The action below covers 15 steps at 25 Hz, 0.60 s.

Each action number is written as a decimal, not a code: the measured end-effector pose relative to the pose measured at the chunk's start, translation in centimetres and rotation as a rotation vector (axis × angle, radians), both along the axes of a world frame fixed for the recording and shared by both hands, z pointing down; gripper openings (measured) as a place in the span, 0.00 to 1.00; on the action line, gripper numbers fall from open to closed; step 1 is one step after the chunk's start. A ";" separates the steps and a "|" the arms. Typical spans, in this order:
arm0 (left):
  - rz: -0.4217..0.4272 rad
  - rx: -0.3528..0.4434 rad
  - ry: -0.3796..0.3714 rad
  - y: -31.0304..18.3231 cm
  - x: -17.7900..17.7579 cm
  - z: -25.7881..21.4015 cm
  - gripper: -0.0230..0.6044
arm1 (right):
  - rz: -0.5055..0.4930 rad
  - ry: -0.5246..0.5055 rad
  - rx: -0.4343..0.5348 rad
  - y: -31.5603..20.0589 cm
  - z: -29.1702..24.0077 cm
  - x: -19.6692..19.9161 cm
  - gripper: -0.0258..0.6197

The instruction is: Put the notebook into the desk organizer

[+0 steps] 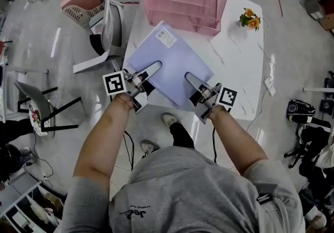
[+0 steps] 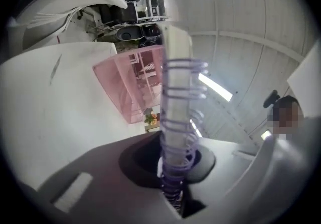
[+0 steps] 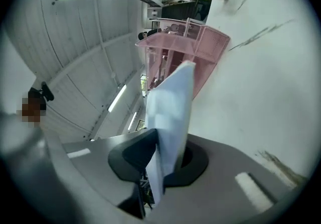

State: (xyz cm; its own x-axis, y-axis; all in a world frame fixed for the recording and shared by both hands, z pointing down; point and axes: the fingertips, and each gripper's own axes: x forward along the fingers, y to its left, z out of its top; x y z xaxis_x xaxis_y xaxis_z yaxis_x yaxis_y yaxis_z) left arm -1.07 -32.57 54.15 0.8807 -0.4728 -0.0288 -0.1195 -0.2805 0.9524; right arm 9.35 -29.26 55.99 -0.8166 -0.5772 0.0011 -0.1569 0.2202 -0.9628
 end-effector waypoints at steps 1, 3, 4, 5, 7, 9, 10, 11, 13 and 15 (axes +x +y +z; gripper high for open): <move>0.013 -0.038 -0.068 -0.8 -0.1 1.5 0.18 | 0.018 0.016 -0.022 -0.3 0.7 -0.1 0.11; 0.060 -0.132 -0.194 -2.1 0.1 4.4 0.18 | 0.058 0.050 -0.087 -0.7 2.5 -0.2 0.09; 0.093 -0.154 -0.250 -2.7 0.3 5.6 0.18 | 0.084 0.055 -0.131 -0.8 3.4 -0.4 0.09; 0.128 -0.159 -0.303 -3.3 0.6 6.6 0.18 | 0.112 0.052 -0.177 -0.9 4.3 -0.4 0.09; 0.187 -0.157 -0.394 -4.6 1.1 8.2 0.19 | 0.166 0.052 -0.246 -1.4 5.6 -0.4 0.09; 0.233 -0.166 -0.462 -5.9 1.5 9.5 0.20 | 0.206 0.066 -0.281 -2.2 6.5 -0.1 0.09; 0.251 -0.171 -0.486 -6.6 1.7 10.1 0.21 | 0.221 0.060 -0.287 -2.8 6.7 -0.1 0.09; 0.266 -0.175 -0.504 -7.3 1.9 10.5 0.21 | 0.235 0.048 -0.289 -3.3 6.7 -0.1 0.09; 0.295 -0.177 -0.532 -8.5 2.2 11.2 0.22 | 0.262 0.034 -0.294 -4.3 6.9 0.0 0.09; 0.321 -0.173 -0.563 -9.5 2.6 11.7 0.22 | 0.291 0.021 -0.303 -5.1 7.3 0.2 0.09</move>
State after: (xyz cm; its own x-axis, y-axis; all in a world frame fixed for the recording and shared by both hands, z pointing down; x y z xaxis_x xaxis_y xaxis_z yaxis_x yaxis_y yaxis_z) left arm 1.54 -42.08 65.81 0.8366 -0.1412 0.5293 -0.5477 -0.2338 0.8033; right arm 9.51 -34.32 63.29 -0.6172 -0.7551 0.2212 -0.1906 -0.1293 -0.9731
